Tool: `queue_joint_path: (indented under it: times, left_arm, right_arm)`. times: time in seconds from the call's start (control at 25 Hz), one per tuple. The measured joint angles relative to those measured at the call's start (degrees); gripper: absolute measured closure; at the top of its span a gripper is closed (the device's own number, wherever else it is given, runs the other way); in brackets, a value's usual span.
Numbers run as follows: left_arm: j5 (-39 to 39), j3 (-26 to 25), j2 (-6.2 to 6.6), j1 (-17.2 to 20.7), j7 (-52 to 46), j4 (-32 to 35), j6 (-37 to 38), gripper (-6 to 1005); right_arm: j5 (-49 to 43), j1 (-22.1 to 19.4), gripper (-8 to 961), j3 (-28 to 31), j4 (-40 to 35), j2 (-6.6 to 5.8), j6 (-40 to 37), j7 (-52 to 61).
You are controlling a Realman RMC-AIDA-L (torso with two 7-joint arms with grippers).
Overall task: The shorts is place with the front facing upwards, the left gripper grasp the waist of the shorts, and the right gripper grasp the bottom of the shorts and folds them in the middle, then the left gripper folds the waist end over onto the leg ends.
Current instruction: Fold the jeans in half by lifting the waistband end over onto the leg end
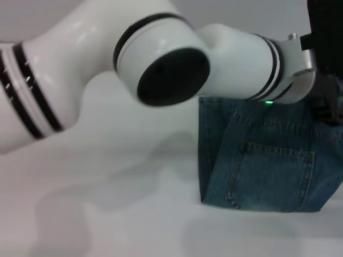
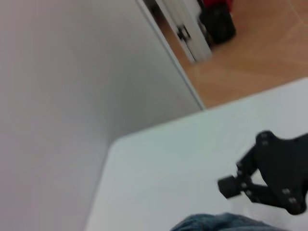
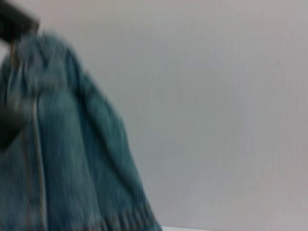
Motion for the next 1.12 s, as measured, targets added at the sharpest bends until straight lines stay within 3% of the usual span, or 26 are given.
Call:
queue_joint_path:
  times: [0.16, 0.44, 0.56, 0.76, 0.92, 1.12]
  left_arm:
    - [-6.70, -2.63, 0.04, -3.26, -0.76, 3.62, -4.62, 149]
    - [-12.63, -4.42, 0.09, -4.83, 1.16, 5.79, -9.42, 150]
    - [-12.63, -4.42, 0.09, -4.83, 1.16, 5.79, -9.42, 150]
    - [-21.62, -12.25, 0.39, -2.95, 6.10, 5.05, -11.42, 151]
    - [-26.40, -14.04, 0.40, -2.57, 10.48, 6.37, -12.10, 151]
    - [-26.76, -14.72, 0.38, -2.42, 11.43, 7.12, -11.86, 152]
  right_arm:
    - [-0.02, 0.22, 953, -0.05, -0.05, -0.01, 0.00, 0.01]
    - [-0.27, 0.04, 953, -0.31, -0.07, -0.01, -0.01, 0.02]
    - [-0.18, -0.10, 954, -1.11, -0.07, 0.00, -0.25, 0.04]
    - [0.24, -1.06, 954, -1.41, -0.15, -0.01, 0.09, 0.07]
    - [-0.02, -1.46, 954, -1.84, -0.06, 0.00, 0.54, 0.17]
    - [0.11, -1.24, 951, -3.91, -0.56, -0.01, 0.72, 0.20]
